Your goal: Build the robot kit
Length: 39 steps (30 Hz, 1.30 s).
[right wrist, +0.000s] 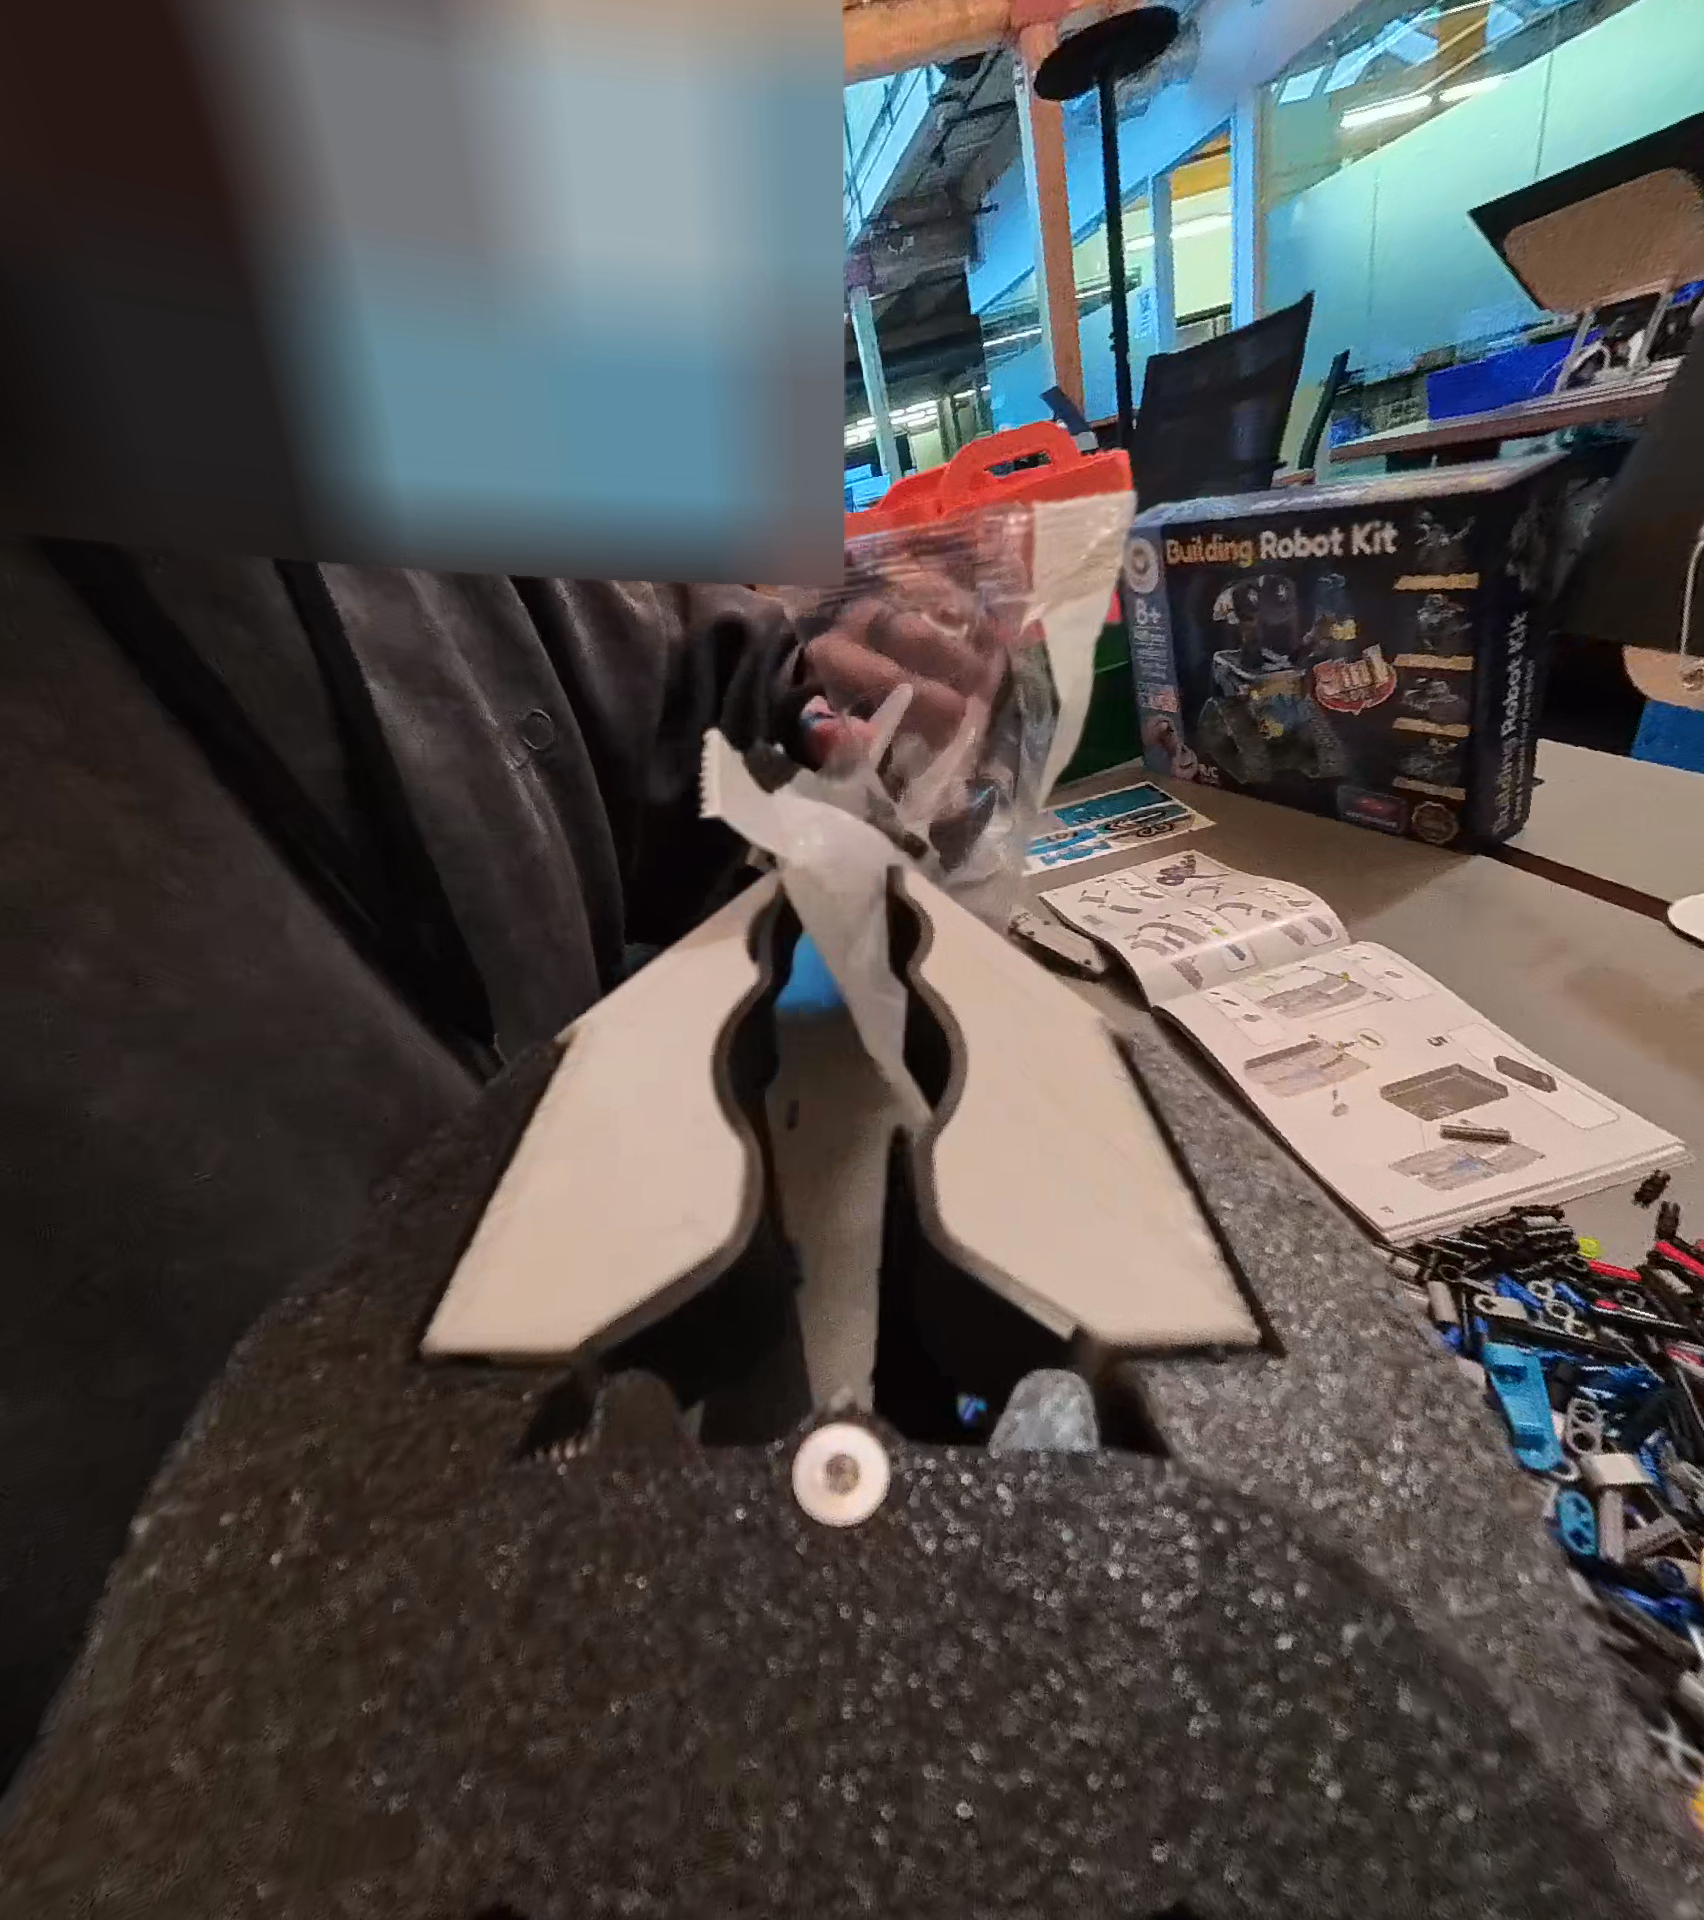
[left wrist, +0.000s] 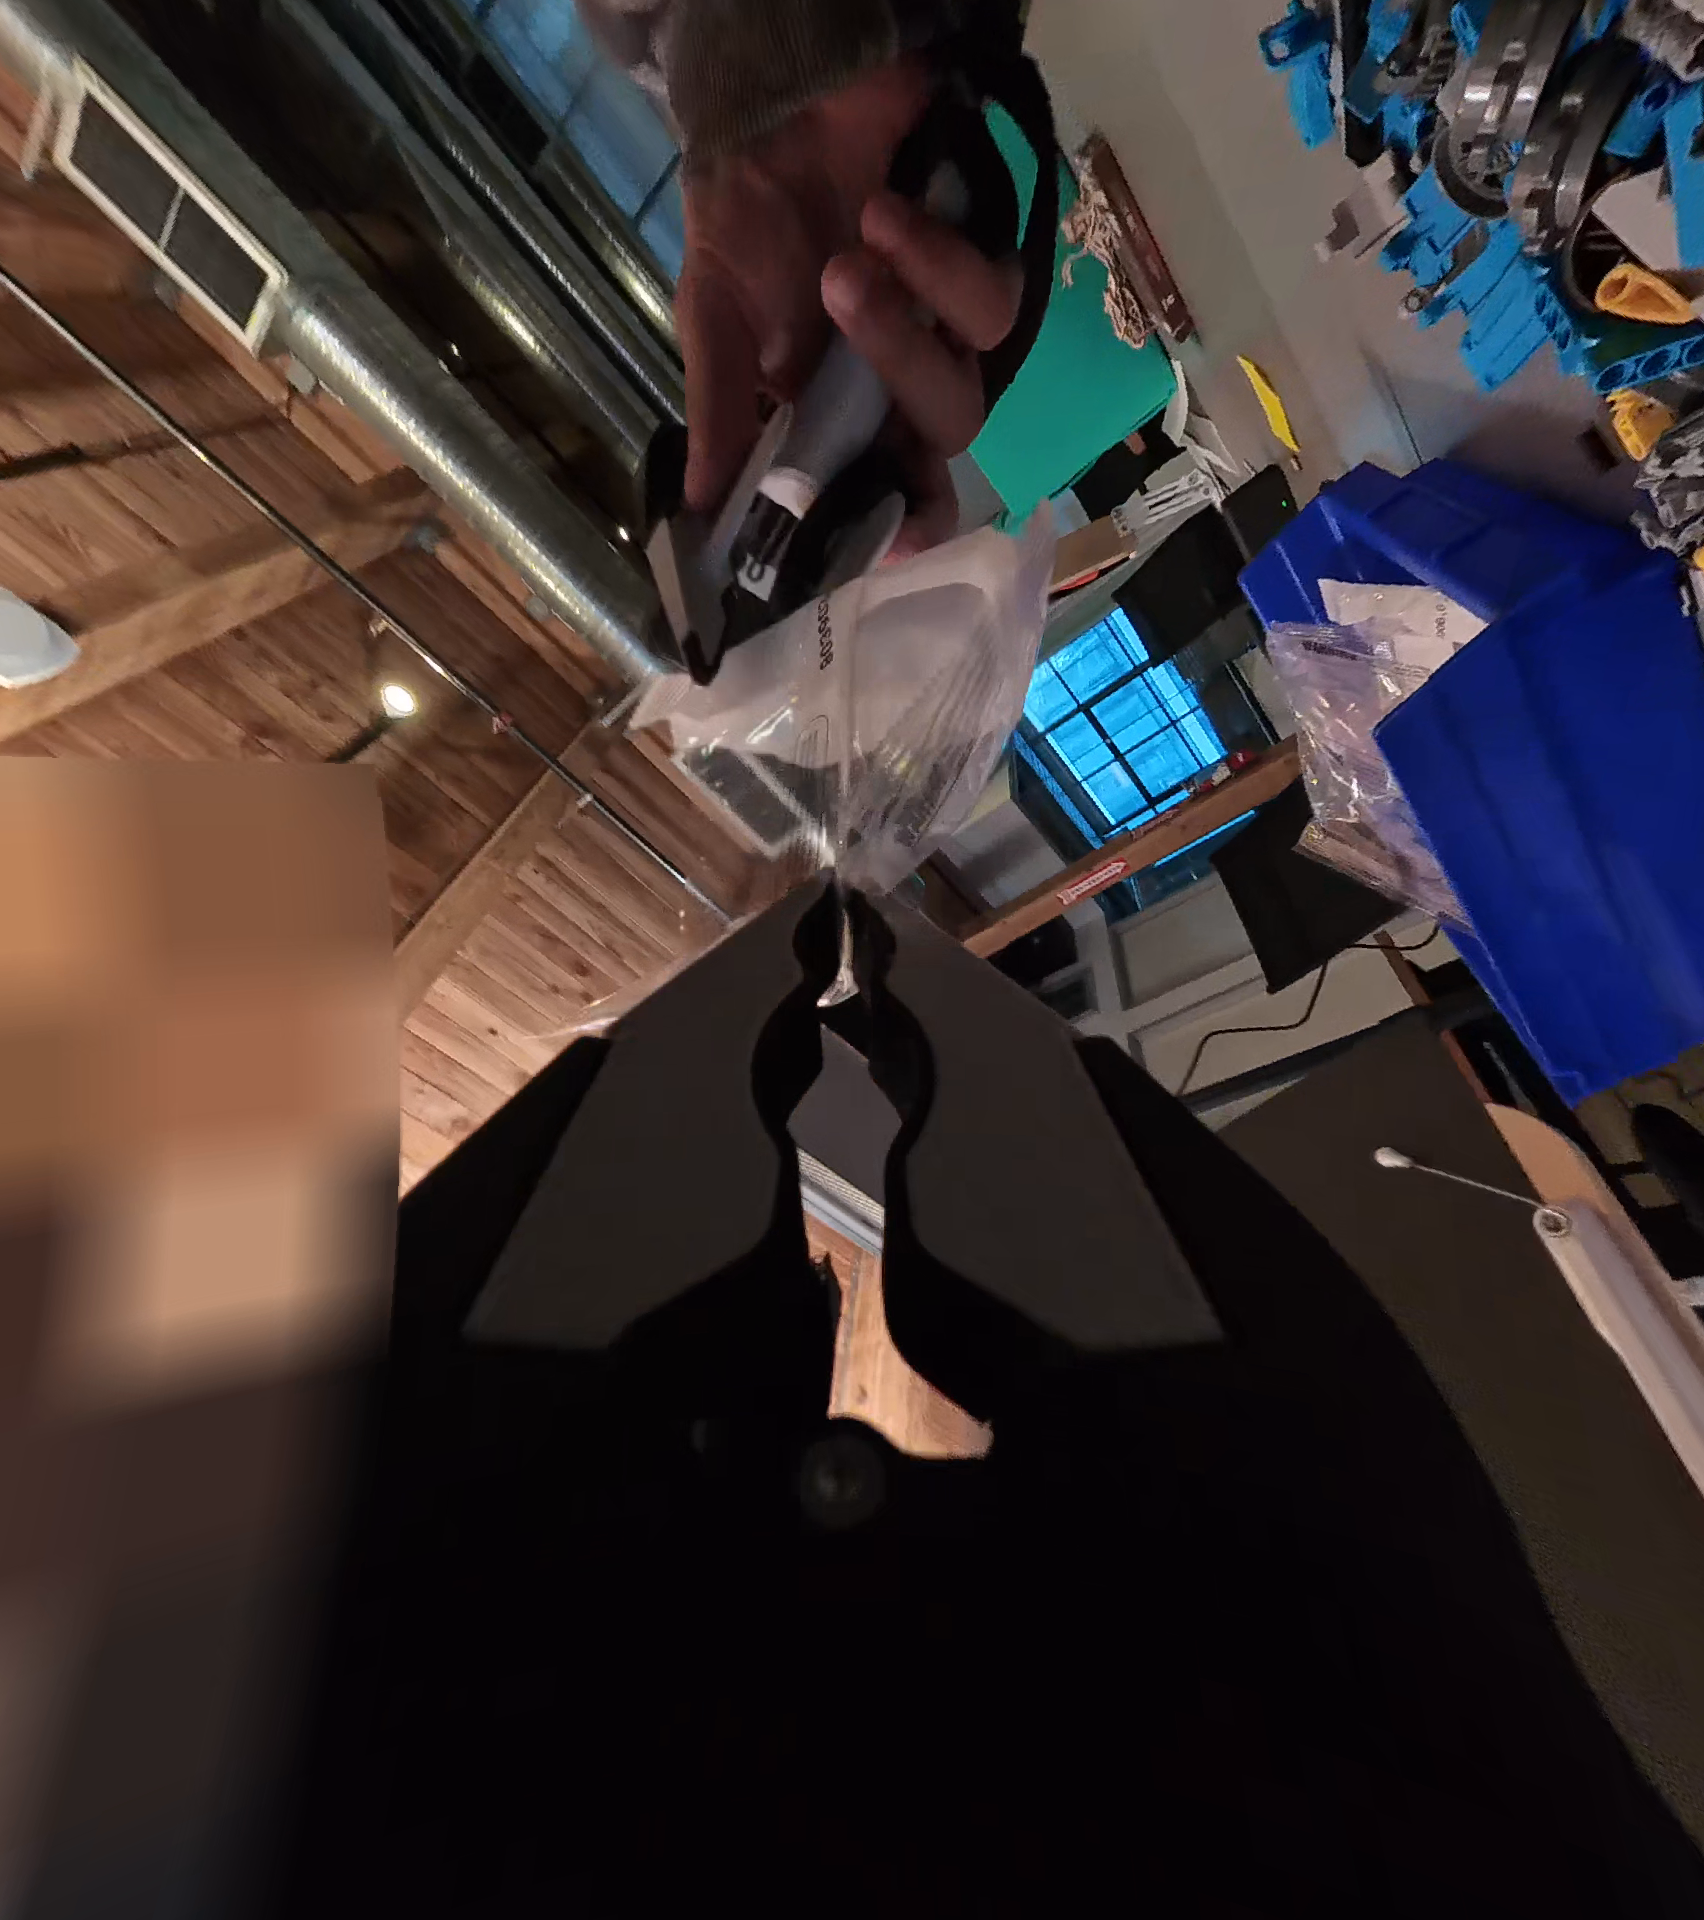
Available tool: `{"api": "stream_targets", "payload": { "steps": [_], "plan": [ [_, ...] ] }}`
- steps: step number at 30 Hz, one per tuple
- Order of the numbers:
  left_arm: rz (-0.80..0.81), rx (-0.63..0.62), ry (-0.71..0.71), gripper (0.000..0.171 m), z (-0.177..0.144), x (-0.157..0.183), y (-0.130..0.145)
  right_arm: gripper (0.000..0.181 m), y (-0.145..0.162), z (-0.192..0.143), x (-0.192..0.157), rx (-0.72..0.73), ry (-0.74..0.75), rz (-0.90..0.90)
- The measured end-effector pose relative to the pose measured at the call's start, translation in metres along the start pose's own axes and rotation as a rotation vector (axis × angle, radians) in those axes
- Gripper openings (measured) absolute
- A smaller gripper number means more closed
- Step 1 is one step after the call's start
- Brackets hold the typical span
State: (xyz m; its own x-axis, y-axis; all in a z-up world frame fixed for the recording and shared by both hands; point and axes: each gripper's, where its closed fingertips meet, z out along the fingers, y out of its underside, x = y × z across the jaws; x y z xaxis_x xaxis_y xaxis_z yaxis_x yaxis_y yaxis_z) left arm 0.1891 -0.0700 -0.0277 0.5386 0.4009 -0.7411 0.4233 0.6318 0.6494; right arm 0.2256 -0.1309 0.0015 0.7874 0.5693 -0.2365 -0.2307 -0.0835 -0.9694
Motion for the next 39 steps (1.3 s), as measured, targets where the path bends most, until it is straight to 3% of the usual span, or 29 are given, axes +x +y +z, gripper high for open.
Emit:
{"api": "stream_targets", "payload": {
  "steps": [2, 5, 6, 9, 10, 12, 14, 16, 19, 21, 24, 26, 29, 31, 33, 36, 39],
  "plan": [
    [0.016, 0.025, 0.002, 0.002, -0.001, -0.007, -0.002, 0.022, -0.001, -0.002, -0.005, 0.001, -0.010, 0.009],
    [0.028, 0.031, 0.009, 0.000, -0.001, -0.013, -0.001, 0.012, 0.006, -0.003, -0.008, -0.030, -0.004, -0.014],
    [0.021, 0.022, 0.014, 0.002, -0.001, -0.013, 0.001, 0.000, 0.009, -0.003, -0.007, -0.044, 0.009, -0.020],
    [-0.058, -0.028, 0.079, 0.002, -0.002, 0.000, 0.006, 0.000, 0.011, -0.003, 0.015, -0.060, 0.120, -0.005],
    [-0.122, -0.062, 0.113, 0.006, -0.003, 0.007, 0.009, 0.000, 0.012, -0.006, 0.029, -0.082, 0.180, 0.022],
    [-0.265, -0.124, 0.171, 0.034, -0.010, 0.020, 0.018, 0.000, 0.010, -0.019, 0.065, -0.116, 0.332, 0.059],
    [-0.376, -0.210, 0.228, 0.042, -0.021, 0.032, 0.033, 0.000, -0.001, -0.045, 0.110, -0.130, 0.515, 0.137],
    [-0.495, -0.303, 0.316, 0.041, -0.039, 0.048, 0.049, 0.000, -0.025, -0.075, 0.155, -0.061, 0.653, 0.194],
    [-0.709, -0.540, 0.487, 0.034, -0.080, 0.082, 0.079, 0.000, -0.045, -0.134, 0.233, 0.058, 0.901, 0.367],
    [-0.865, -0.689, 0.544, 0.031, -0.114, 0.090, 0.097, 0.000, -0.034, -0.161, 0.279, 0.060, 0.992, 0.473],
    [-1.209, -0.902, 0.655, 0.029, -0.176, 0.095, 0.106, 0.000, 0.011, -0.156, 0.318, -0.023, 0.926, 0.694],
    [-1.548, -0.959, 0.804, 0.031, -0.216, 0.094, 0.079, 0.021, 0.028, -0.154, 0.322, -0.084, 0.942, 0.700],
    [-1.988, -0.826, 0.972, 0.033, -0.246, 0.065, 0.009, 0.045, 0.013, -0.175, 0.304, -0.201, 1.109, 0.451],
    [-2.120, -0.708, 0.998, 0.032, -0.243, 0.046, -0.034, 0.056, -0.016, -0.194, 0.274, -0.225, 1.239, 0.244],
    [-2.212, -0.608, 1.016, 0.030, -0.224, 0.038, -0.077, 0.055, -0.044, -0.191, 0.232, -0.235, 1.306, 0.040],
    [-2.138, -0.543, 1.138, 0.023, -0.203, 0.055, -0.135, 0.046, -0.037, -0.123, 0.166, -0.293, 1.142, -0.104],
    [-2.058, -0.546, 1.241, 0.024, -0.199, 0.081, -0.158, 0.044, 0.031, -0.030, 0.102, -0.414, 0.796, -0.068]
  ]
}}
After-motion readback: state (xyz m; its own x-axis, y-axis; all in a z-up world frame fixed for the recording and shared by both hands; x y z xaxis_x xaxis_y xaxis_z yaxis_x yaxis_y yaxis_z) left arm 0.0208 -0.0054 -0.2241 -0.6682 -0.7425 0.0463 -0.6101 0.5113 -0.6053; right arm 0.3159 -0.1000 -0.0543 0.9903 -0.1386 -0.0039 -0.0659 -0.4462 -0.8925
